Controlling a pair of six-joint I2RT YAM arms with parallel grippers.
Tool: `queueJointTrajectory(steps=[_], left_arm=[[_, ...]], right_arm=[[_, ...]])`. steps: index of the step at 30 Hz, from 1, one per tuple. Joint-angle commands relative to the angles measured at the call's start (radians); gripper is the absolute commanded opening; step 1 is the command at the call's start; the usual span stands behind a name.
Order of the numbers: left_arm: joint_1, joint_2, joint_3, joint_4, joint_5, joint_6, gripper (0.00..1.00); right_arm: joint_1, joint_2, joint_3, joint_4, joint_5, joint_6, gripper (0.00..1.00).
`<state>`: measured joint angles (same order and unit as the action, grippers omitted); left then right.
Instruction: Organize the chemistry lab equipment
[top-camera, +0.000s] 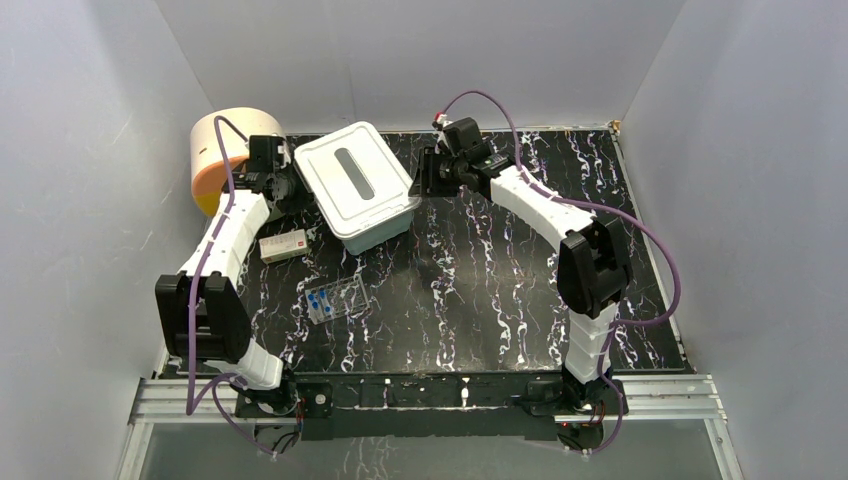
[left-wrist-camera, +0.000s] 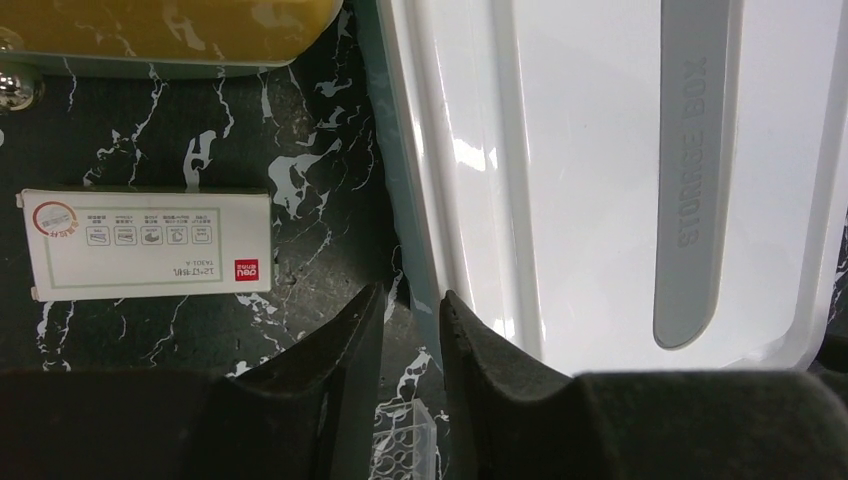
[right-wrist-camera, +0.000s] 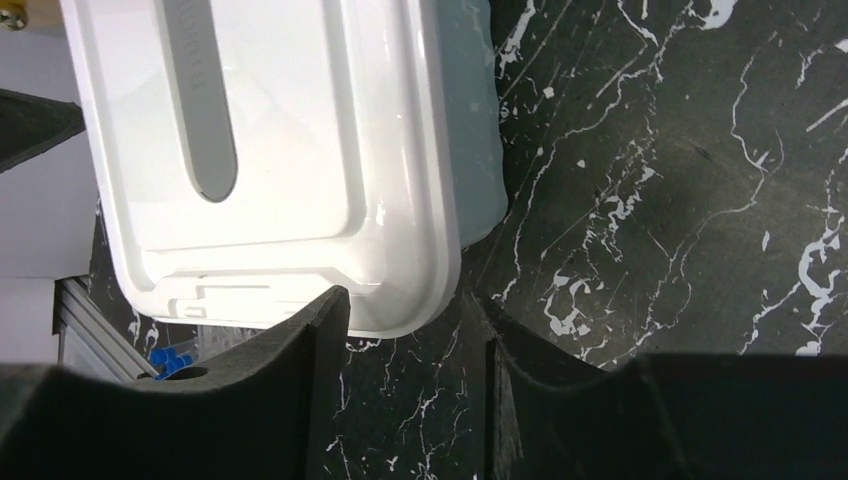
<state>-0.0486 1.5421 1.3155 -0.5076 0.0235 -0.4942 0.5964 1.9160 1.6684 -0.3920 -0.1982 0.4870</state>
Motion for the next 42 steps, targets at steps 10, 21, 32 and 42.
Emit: queueJointTrajectory(steps=[10, 21, 32, 42], left_arm=[[-0.002, -0.017, 0.005, 0.0, 0.013, 0.026, 0.34], [-0.001, 0.037, -0.032, -0.023, -0.01, 0.035, 0.25], [-0.001, 0.047, -0.012, -0.036, 0.088, 0.037, 0.26], [0.0, 0.062, 0.014, -0.018, 0.245, 0.048, 0.27]], right_arm=[[0.012, 0.058, 0.07, 0.041, -0.031, -0.055, 0.5], [0.054, 0.142, 0.207, -0.129, 0.137, -0.11, 0.46], [0.074, 0.139, 0.267, -0.3, 0.367, -0.118, 0.48], [0.075, 0.049, 0.151, -0.32, 0.415, -0.092, 0.48]])
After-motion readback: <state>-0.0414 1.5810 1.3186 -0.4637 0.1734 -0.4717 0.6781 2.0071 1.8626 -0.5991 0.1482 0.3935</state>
